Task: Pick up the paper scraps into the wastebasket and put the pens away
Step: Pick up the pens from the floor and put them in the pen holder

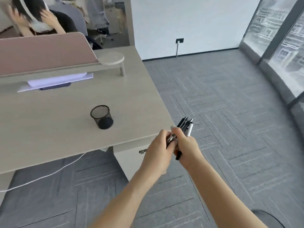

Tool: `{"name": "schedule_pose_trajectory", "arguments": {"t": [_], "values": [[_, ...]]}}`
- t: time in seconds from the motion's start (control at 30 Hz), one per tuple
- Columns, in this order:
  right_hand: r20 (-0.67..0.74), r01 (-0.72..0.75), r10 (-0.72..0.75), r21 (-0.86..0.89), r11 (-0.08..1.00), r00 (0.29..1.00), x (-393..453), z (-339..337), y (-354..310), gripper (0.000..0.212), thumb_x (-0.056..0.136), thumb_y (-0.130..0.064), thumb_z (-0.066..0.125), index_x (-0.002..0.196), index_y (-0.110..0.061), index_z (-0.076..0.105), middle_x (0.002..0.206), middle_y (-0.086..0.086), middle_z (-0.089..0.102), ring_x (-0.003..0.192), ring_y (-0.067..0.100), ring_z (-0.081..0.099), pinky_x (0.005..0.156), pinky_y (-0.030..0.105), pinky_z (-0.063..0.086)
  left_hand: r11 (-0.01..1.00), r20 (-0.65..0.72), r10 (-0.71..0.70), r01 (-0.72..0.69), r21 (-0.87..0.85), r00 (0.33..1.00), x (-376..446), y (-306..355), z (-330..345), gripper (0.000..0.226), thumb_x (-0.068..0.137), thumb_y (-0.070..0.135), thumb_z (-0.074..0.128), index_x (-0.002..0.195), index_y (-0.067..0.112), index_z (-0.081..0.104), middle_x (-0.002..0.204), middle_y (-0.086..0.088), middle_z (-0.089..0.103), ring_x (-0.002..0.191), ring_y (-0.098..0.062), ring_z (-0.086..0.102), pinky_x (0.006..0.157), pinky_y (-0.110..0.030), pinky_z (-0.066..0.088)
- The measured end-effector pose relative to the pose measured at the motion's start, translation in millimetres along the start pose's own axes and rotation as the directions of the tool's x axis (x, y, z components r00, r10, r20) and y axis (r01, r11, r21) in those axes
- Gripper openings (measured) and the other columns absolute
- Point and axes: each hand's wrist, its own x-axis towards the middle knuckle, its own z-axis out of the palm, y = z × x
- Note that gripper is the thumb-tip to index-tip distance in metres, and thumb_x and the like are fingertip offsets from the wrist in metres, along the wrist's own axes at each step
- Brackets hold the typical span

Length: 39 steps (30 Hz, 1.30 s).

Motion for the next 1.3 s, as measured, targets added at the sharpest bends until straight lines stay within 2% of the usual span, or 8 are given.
{"name": "schedule_pose_trajectory", "arguments": {"t": [0.23,0.37,0.6,0.77,0.9,1.03,1.13,1.3], "values": [[0.007,0.009,-0.009,-0.085,0.996,1.000,43.3,147.8,-12.1,0.033,0.072,-0.036,0.074,0.066,-0.012,0.052,0.051,0.002,0.042,0.042,0.014,0.037,0.045,0.025,0.031,0.999,-0.060,0.022,-0.024,-0.027,0.998,64.5,-58.7,-123.8,0.020,0.095,0.033,0.047,0.104,0.015,0.044,0.085,0.002,0.060,0.065,-0.016,0.054,0.049,-0.024,0.036],[0.158,-0.103,0.107,-0.037,0.994,0.982,61.1,236.3,-6.1,0.022,0.080,-0.028,0.067,0.069,-0.012,0.057,0.062,0.006,0.060,0.060,0.022,0.058,0.063,0.029,0.046,1.000,-0.146,0.018,-0.022,-0.022,0.989,82.1,-103.6,-179.1,0.021,0.097,0.026,0.042,0.112,0.012,0.039,0.094,-0.007,0.062,0.086,-0.028,0.061,0.061,-0.031,0.038],[0.252,-0.199,0.156,0.157,0.967,0.955,104.7,333.4,18.0,0.015,0.082,-0.015,0.055,0.067,-0.011,0.059,0.070,0.001,0.062,0.067,0.018,0.061,0.067,0.027,0.050,0.895,-0.281,0.120,0.019,0.447,0.952,116.5,-178.1,-234.2,0.049,0.091,0.037,0.021,0.115,0.012,0.057,0.117,-0.008,0.059,0.104,-0.029,0.059,0.080,-0.038,0.046],[-0.015,0.160,-0.160,-0.002,0.987,0.987,155.2,361.9,18.4,0.013,0.078,-0.010,0.052,0.066,-0.012,0.052,0.058,0.001,0.059,0.057,0.019,0.053,0.060,0.029,0.044,0.889,-0.193,-0.103,0.177,0.423,0.976,124.2,-238.8,-249.3,0.051,0.095,0.046,0.035,0.141,0.025,0.029,0.153,0.004,0.022,0.140,-0.018,0.022,0.112,-0.032,0.017],[0.139,0.389,-0.364,-0.379,0.840,0.921,205.0,361.4,38.8,0.021,0.079,-0.018,0.054,0.072,-0.001,0.047,0.060,0.012,0.043,0.056,0.028,0.038,0.052,0.025,0.034,0.886,-0.172,-0.292,0.334,0.321,0.941,141.0,-275.7,-240.9,0.066,0.091,0.046,0.048,0.146,0.021,0.019,0.152,0.001,0.026,0.141,-0.019,0.024,0.111,-0.033,0.021],[0.303,0.488,-0.388,-0.636,0.598,0.870,232.1,350.3,62.1,0.024,0.082,-0.026,0.056,0.060,-0.021,0.048,0.055,-0.006,0.045,0.064,0.017,0.048,0.104,0.038,0.026,0.904,-0.108,-0.372,0.387,0.182,0.922,175.0,-289.9,-212.4,0.088,0.079,0.045,0.065,0.147,0.022,0.014,0.150,0.003,0.030,0.138,-0.021,0.030,0.109,-0.035,0.027],[0.329,0.510,-0.415,-0.718,0.473,0.848,233.1,343.1,65.1,0.020,0.081,-0.027,0.060,0.066,-0.024,0.048,0.074,-0.011,0.057,0.102,0.009,0.052,0.117,0.041,-0.007,0.921,-0.122,-0.382,0.388,0.036,0.916,200.5,-289.6,-191.2,0.080,0.069,0.043,0.073,0.134,0.027,0.029,0.130,0.010,0.050,0.124,-0.017,0.047,0.099,-0.033,0.039],[0.418,0.521,-0.341,-0.796,0.309,0.842,237.1,323.7,73.8,0.013,0.081,-0.034,0.063,0.088,-0.023,0.062,0.124,-0.017,0.054,0.133,0.008,0.032,0.114,0.049,-0.008,0.892,-0.142,-0.429,0.394,-0.222,0.892,215.1,-291.4,-166.5,0.072,0.065,0.036,0.077,0.125,0.027,0.037,0.119,0.015,0.054,0.118,-0.011,0.053,0.099,-0.035,0.044]]}}
